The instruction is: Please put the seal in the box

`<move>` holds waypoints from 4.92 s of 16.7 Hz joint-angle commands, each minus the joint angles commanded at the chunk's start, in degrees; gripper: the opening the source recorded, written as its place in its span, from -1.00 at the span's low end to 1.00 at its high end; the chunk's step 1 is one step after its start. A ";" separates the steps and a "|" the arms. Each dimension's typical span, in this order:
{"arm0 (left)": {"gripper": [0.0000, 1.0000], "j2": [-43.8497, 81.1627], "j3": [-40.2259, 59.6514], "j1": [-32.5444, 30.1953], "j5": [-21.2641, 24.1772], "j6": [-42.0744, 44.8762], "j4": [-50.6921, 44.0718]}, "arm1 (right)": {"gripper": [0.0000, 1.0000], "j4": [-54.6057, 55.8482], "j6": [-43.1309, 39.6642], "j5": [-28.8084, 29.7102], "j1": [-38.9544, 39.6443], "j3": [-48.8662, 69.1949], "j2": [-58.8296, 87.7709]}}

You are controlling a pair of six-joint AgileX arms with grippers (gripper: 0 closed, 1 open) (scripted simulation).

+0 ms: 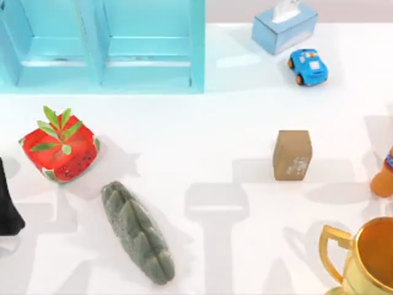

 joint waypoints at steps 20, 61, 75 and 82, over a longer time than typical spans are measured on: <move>1.00 0.00 0.00 0.00 0.00 0.00 0.00 | 1.00 -49.09 16.07 -0.30 17.15 76.27 78.23; 1.00 0.00 0.00 0.00 0.00 0.00 0.00 | -0.36 -57.67 25.95 -0.11 24.83 94.53 126.83; 1.00 0.00 0.00 0.00 0.00 0.00 0.00 | -1.00 -57.85 25.95 -0.05 24.67 94.72 126.73; 1.00 0.00 0.00 0.00 0.00 0.00 0.00 | -1.00 -73.16 25.90 -0.07 24.63 107.10 124.75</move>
